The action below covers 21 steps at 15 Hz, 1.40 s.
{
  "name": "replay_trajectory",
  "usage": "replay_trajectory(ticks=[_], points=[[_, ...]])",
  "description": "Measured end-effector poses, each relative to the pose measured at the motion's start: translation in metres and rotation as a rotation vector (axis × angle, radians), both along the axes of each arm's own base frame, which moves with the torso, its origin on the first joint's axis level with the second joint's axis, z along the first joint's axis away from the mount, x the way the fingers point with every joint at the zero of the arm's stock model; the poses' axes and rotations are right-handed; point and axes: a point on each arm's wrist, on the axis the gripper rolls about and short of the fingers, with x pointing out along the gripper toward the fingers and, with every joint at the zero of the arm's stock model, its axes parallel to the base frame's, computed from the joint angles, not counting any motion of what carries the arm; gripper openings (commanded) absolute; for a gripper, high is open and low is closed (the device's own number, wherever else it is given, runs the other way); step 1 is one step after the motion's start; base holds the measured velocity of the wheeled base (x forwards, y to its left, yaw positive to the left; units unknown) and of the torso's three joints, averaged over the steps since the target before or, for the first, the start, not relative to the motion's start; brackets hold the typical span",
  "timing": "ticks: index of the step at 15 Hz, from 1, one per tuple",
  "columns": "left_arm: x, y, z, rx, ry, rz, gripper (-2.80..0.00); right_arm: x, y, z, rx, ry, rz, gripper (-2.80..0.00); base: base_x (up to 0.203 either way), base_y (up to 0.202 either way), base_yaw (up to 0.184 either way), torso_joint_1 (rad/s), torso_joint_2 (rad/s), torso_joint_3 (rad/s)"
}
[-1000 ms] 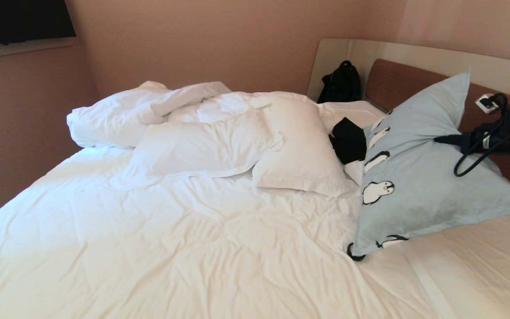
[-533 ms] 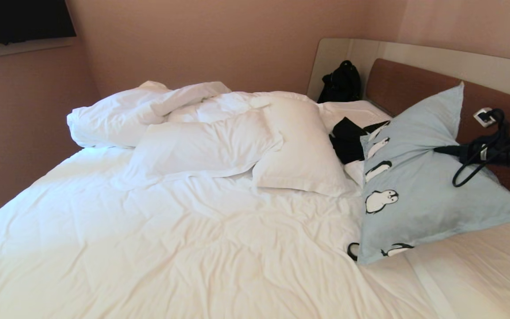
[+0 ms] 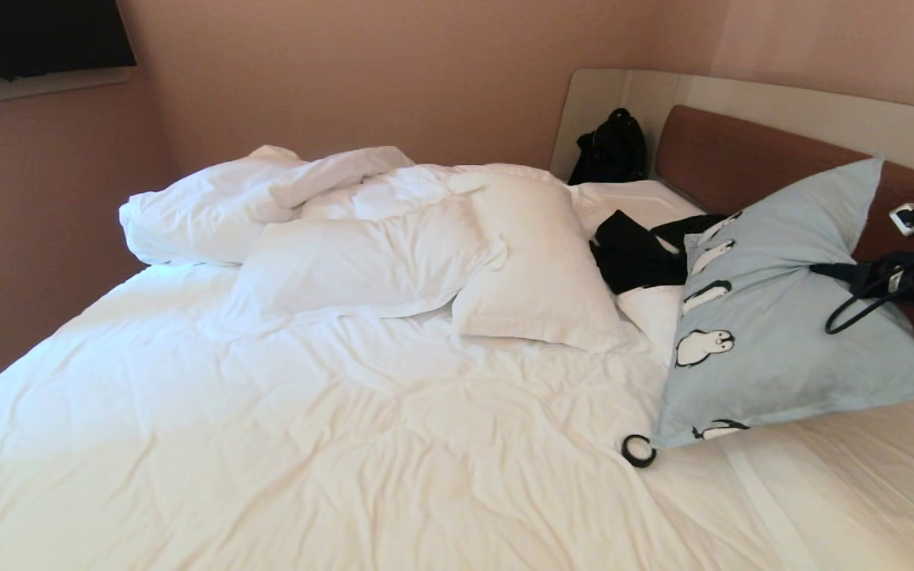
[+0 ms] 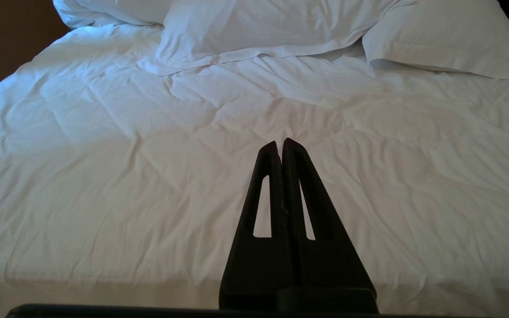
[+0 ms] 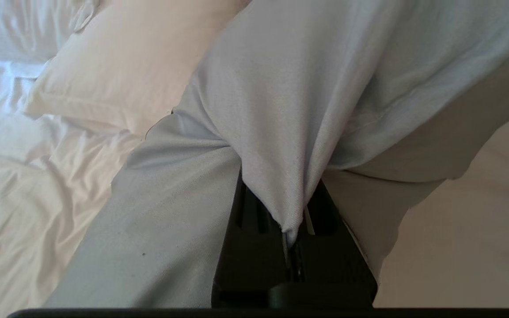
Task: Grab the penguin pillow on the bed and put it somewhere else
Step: Place the pillow at the bedside
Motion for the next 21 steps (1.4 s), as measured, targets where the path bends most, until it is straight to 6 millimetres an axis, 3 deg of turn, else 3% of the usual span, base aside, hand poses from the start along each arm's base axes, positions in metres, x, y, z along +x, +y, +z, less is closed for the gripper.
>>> replay_trajectory(ticks=[3,4,14,17,21], points=[[0.000,0.000,0.000,0.000,0.000,-0.001,-2.80,-0.006,-0.015,-0.001,0.009,-0.017,-0.027,-2.80,0.000,0.000,0.000,0.000,0.00,0.000],[0.000,0.000,0.000,0.000,0.000,0.000,-2.80,-0.006,-0.016,-0.003,0.008,-0.021,-0.027,0.00,0.000,0.000,0.000,0.000,0.00,0.000],[0.000,0.000,0.000,0.000,0.000,0.000,-2.80,-0.008,-0.020,-0.002,-0.006,-0.033,-0.026,0.00,0.000,0.000,0.000,0.000,0.00,0.000],[0.000,0.000,0.000,0.000,0.000,0.000,-2.80,-0.023,-0.025,0.021,-0.015,-0.062,-0.051,0.00,0.000,0.000,0.000,0.000,0.00,0.000],[0.000,0.000,0.000,0.000,0.000,0.000,-2.80,-0.050,-0.022,0.066,-0.005,-0.116,-0.092,0.00,0.000,0.000,0.000,0.000,0.00,0.000]])
